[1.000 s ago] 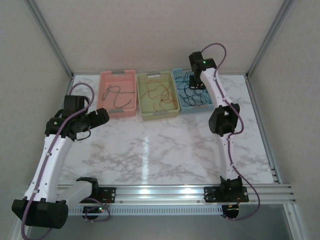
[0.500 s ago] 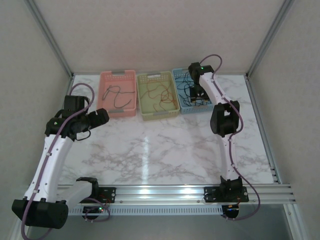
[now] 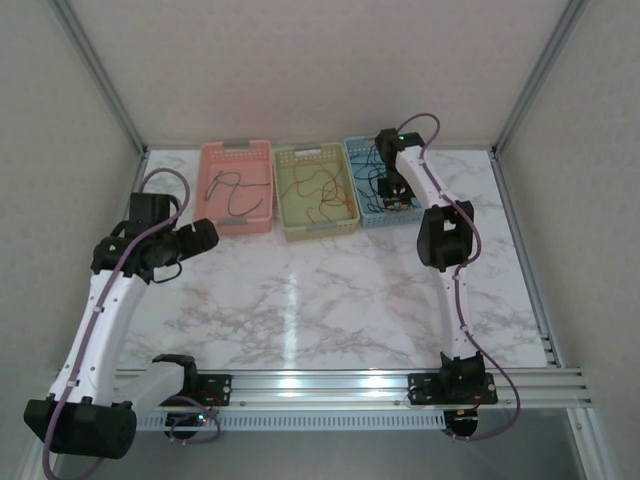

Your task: Untangle the cables

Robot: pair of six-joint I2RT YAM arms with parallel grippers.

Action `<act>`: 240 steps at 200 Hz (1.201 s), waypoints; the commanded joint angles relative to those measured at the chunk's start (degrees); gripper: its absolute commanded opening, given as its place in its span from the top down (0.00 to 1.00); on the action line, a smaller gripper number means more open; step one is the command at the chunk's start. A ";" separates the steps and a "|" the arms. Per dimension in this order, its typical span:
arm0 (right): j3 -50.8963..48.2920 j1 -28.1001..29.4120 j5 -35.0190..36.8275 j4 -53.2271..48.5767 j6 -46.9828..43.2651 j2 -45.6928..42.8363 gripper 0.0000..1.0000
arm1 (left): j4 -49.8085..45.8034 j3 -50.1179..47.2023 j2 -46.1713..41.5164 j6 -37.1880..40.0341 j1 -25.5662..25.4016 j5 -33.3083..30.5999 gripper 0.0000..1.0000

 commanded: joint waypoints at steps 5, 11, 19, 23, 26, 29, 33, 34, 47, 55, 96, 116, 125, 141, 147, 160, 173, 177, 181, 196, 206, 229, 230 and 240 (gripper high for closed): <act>2.26 0.80 -2.25 0.59 1.84 1.47 0.98 | 0.19 -2.47 -1.77 0.42 0.00 -0.62 0.15; 2.35 0.88 -2.63 1.93 2.08 1.03 1.00 | 0.92 -3.18 -2.06 0.22 0.03 -0.78 0.15; 2.85 0.91 -3.18 3.55 2.44 0.40 1.00 | 1.79 -3.90 -2.37 -0.19 0.00 -1.17 0.14; 3.28 0.91 -3.42 4.43 2.65 0.11 1.00 | 2.14 -4.16 -2.38 -0.55 0.01 -1.59 0.15; 3.65 0.89 -3.59 4.97 2.79 -0.13 1.00 | 2.45 -4.26 -2.38 -0.79 0.00 -1.90 0.14; 4.08 1.00 -3.87 5.52 2.89 -0.34 1.00 | 2.92 -4.51 -2.45 -1.03 0.05 -2.31 0.14; 4.74 0.92 -4.25 6.34 2.96 -0.68 1.00 | 3.53 -4.84 -2.43 -1.24 0.03 -2.66 0.14; 4.87 0.95 -4.31 6.53 2.96 -0.69 1.00 | 3.73 -4.94 -2.45 -1.34 0.01 -2.74 0.14; 7.63 1.16 -4.41 9.05 3.06 -1.42 1.00 | 6.50 -6.24 -2.90 -2.43 0.01 -4.55 0.13; 8.88 1.24 -4.28 10.84 3.00 -1.95 1.00 | 7.78 -6.87 -3.04 -3.32 0.00 -6.00 0.12; 11.66 1.89 0.53 19.80 1.89 -4.89 0.43 | 30.41 -17.25 -5.75 -1.37 -0.74 -16.19 0.00; 6.80 2.51 3.86 23.27 -0.67 -9.04 0.30 | 44.45 -26.24 -7.04 4.64 -1.01 -22.00 0.00; -0.74 2.54 3.90 28.07 -1.28 -13.69 0.28 | 50.16 -29.45 -6.95 7.26 -1.02 -24.18 0.00; -19.90 2.57 3.04 42.60 -2.52 -25.13 0.25 | 59.27 -34.93 -6.14 12.79 -1.02 -25.69 0.00; -26.88 2.55 2.79 48.92 -2.94 -29.33 0.20 | 61.59 -36.66 -5.97 13.66 -0.92 -26.31 0.00; -38.08 2.53 1.99 57.80 -4.33 -36.68 0.10 | 63.89 -38.39 -5.69 15.19 -0.78 -26.74 0.00; -45.17 2.57 1.30 61.61 -5.31 -42.04 0.09 | 67.01 -40.28 -5.16 16.39 -0.62 -26.72 0.00; -47.00 2.48 1.29 62.07 -5.28 -43.41 0.09 | 68.52 -41.03 -4.65 16.96 -0.58 -26.46 0.00; -48.83 2.50 1.39 62.38 -5.23 -44.75 0.09 | 69.92 -41.77 -4.16 17.56 -0.56 -26.24 0.00; -57.08 2.52 1.62 65.57 -5.21 -50.47 0.09 | 74.31 -43.56 -2.11 18.46 -0.41 -26.32 0.00; -64.37 2.48 1.97 70.09 -6.11 -54.93 0.09 | 76.99 -44.59 -0.55 18.95 -0.43 -26.30 0.00; -80.51 2.35 3.80 80.92 -8.71 -64.27 0.09 | 82.82 -45.93 2.75 20.89 -0.13 -26.18 0.00; -81.13 2.32 3.94 81.31 -8.72 -64.61 0.09 | 83.06 -45.96 2.82 20.98 -0.15 -26.19 0.00; -86.47 1.89 5.04 84.21 -8.03 -67.49 0.09 | 85.84 -46.49 4.17 21.85 0.03 -25.91 0.00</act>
